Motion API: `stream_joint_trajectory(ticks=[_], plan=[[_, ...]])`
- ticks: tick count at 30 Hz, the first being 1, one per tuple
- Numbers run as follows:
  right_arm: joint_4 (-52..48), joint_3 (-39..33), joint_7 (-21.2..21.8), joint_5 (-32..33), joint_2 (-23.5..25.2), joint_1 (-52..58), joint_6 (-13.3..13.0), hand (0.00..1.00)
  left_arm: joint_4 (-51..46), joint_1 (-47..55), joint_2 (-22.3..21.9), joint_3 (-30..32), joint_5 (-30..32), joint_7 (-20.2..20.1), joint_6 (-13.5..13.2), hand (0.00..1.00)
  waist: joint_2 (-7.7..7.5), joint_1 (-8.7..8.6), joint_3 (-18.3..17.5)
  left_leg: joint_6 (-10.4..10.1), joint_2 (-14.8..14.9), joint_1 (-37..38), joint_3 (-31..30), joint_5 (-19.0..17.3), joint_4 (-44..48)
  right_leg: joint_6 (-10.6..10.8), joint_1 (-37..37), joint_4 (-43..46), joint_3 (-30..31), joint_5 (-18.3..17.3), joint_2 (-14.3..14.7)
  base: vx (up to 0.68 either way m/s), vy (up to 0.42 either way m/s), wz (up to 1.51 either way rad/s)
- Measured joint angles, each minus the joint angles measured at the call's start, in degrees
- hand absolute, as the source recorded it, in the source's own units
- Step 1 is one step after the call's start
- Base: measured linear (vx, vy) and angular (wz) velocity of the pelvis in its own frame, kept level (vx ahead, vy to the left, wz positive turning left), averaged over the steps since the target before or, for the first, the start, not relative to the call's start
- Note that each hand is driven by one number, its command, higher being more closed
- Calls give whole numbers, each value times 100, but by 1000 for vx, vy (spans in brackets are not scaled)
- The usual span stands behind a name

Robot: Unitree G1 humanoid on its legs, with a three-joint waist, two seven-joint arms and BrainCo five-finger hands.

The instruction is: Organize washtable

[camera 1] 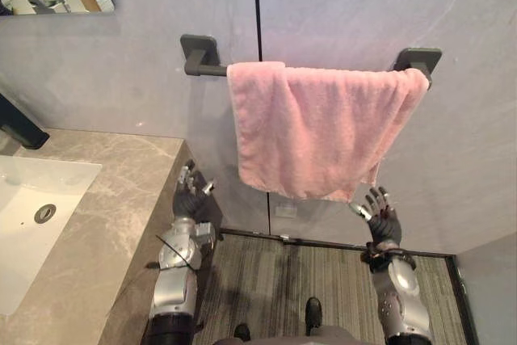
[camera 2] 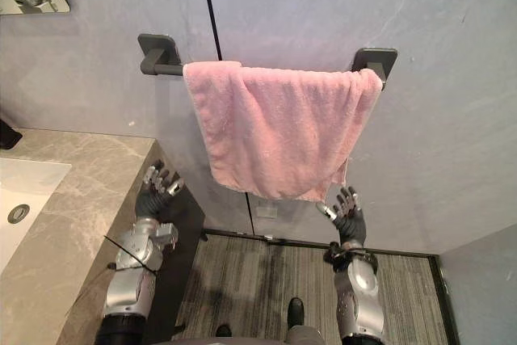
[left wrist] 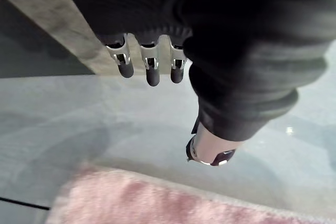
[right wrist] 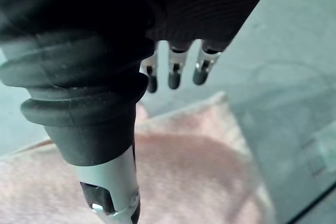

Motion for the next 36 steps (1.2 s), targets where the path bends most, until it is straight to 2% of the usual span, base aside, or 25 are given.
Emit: stream_joint_trajectory(ticks=[5,12,15,16,17,20,21,22,24,26,27,28,30,31,33,34,36], plan=[[625,277,322,-228,11,420,188,0,96,844,41,-463,103,-519,73,0,-46,10,-40,-11,9,61,20,-32,11,5,97,-9,-6,-5,10,-28,-3,-2],[1039,475,840,-779,-38,1263,418,0,464,1816,92,-480,333,-1241,241,0,-117,142,-110,-27,48,62,115,-194,137,-15,144,-7,31,-83,37,-43,-10,-5],[892,714,1016,-1060,-113,1580,574,0,462,2206,162,-438,333,-1447,289,0,-136,164,-173,-46,118,67,233,-209,137,51,117,-7,65,-136,93,-16,-29,-15],[406,981,1203,-1145,-249,1861,707,0,443,2457,278,-475,306,-1637,359,0,-124,191,-217,-56,152,66,297,-226,140,57,85,-5,87,-142,123,7,-42,-21],[136,1092,1272,-1145,-327,1994,728,0,417,2549,357,-537,304,-1697,367,0,-115,195,-224,-63,163,65,318,-235,145,58,73,-5,114,-142,137,13,-40,-21],[-909,1637,1624,-1048,-764,2318,765,0,-12,2982,1179,-1256,-64,-2012,418,0,-106,152,-237,-85,213,54,362,-278,182,39,49,-5,158,-156,191,22,-22,-11],[-1189,1913,1830,-695,-1046,2279,764,0,-354,3085,1729,-1718,-665,-2222,480,0,-121,124,-247,-110,215,44,360,-302,199,28,41,-5,155,-163,208,0,0,0],[-1293,2038,1890,-574,-1170,2255,763,0,-489,3070,1961,-1918,-864,-2283,497,0,-123,121,-247,-110,215,43,360,-306,203,27,41,-5,155,-164,208,0,0,0],[-1594,2375,2023,39,-1553,2021,745,0,-951,2882,2566,-2506,-1874,-2411,529,0,-126,125,-250,-104,211,42,358,-310,209,28,42,-4,154,-163,195,0,0,0],[-1842,2550,2088,523,-1754,1760,679,0,-1268,2622,2781,-2837,-2719,-2454,535,0,-126,127,-253,-93,194,38,356,-310,223,29,42,-4,152,-161,175,0,0,0],[-2007,2626,2078,829,-1774,1591,580,0,-1494,2382,2754,-2940,-3098,-2408,516,0,-137,133,-261,-85,184,26,349,-305,260,31,41,-4,148,-159,165,0,0,0],[-2093,2645,2064,966,-1764,1503,570,0,-1588,2267,2713,-2985,-3234,-2343,490,0,-145,134,-266,-80,180,18,342,-309,282,34,42,-4,143,-156,160,23,19,4],[-2320,2756,1781,1387,-1637,1027,245,0,-1692,1671,2261,-3122,-3688,-1893,238,0,-173,135,-303,-68,116,-32,298,-313,329,45,26,-4,122,-143,127,20,27,7],[-2338,2732,1720,1447,-1590,885,156,0,-1692,1530,2109,-3142,-3755,-1789,192,0,-178,135,-306,-65,110,-43,290,-313,333,42,22,-4,114,-140,117,17,28,6],[-2343,2683,1328,1637,-1389,364,-140,0,-1663,930,1582,-3217,-3856,-1338,34,0,-192,135,-324,-50,102,-64,281,-322,338,-11,5,-3,111,-99,90,0,0,0],[-2343,2656,1240,1641,-1315,248,-182,0,-1628,776,1498,-3240,-3856,-1259,-9,0,-192,136,-326,-48,99,-69,276,-322,338,-13,2,-1,106,-95,84,0,0,0],[-2324,2604,799,1599,-1142,-146,-340,0,-1260,127,1161,-3353,-3811,-884,-221,0,-176,132,-353,-43,70,-105,226,-321,348,-17,-31,17,66,-77,81,23,1,10]])
